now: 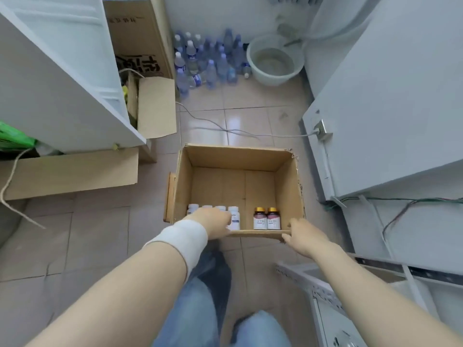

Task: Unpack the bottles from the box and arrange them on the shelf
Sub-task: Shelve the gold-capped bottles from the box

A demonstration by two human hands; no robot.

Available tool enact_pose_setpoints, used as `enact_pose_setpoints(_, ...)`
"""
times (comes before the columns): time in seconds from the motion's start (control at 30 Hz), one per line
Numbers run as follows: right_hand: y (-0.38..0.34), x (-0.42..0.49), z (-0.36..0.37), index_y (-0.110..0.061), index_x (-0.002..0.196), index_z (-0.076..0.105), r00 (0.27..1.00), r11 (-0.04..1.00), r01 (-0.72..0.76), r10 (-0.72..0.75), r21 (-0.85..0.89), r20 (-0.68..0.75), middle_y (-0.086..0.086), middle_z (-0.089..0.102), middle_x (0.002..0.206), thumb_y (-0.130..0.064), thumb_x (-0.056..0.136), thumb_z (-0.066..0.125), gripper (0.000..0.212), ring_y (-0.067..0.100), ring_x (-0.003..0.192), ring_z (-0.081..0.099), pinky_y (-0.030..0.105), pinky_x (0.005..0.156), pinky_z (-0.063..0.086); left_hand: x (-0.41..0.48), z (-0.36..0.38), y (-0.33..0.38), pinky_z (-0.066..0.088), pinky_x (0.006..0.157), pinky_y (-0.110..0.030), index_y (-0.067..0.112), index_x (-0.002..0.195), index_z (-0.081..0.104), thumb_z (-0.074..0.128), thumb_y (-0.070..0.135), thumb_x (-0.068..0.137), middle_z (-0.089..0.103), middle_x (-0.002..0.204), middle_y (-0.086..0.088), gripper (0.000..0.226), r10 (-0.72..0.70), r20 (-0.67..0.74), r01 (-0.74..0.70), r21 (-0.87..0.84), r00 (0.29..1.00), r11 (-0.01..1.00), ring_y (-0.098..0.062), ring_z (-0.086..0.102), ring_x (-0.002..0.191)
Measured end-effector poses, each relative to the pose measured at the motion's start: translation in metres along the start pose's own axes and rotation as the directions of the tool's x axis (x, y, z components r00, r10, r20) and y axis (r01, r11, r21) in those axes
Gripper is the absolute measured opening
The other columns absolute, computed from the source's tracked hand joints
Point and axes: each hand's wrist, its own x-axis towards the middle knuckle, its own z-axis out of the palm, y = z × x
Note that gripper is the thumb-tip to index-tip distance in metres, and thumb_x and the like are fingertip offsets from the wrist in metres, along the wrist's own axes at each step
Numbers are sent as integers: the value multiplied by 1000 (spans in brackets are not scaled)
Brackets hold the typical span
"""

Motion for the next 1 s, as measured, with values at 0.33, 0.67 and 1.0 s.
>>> enact_pose_setpoints(0.33, -1, 195, 56, 0, 127, 43, 957, 927, -276, 241, 255, 162, 18, 49, 129, -7, 93, 42, 35, 32, 116, 53, 35, 90, 44, 216, 45, 6, 43, 87, -39, 9, 130, 40, 42, 33, 97, 52, 127, -12, 41, -39, 49, 50, -257, 998, 965, -31, 53, 113)
enact_pose_setpoints(0.67, 9, 247, 104, 1, 124, 35, 934, 900, -347, 305, 264, 186, 19, 48, 130, -19, 96, 48, 37, 33, 119, 54, 35, 89, 44, 297, 82, 25, 42, 91, -36, 6, 130, 42, 49, 41, 93, 49, 129, -16, 51, -78, 174, 153, -477, 982, 865, -32, 51, 116)
enact_pose_setpoints(1.0, 11, 232, 82, -3, 122, 43, 933, 778, -360, 287, 514, 218, 16, 54, 127, -23, 78, 73, 57, 33, 115, 55, 35, 88, 45, 269, 54, -3, 42, 92, -27, 14, 132, 48, 58, 34, 91, 55, 128, -11, 47, -86, 88, 123, -727, 992, 675, -24, 53, 116)
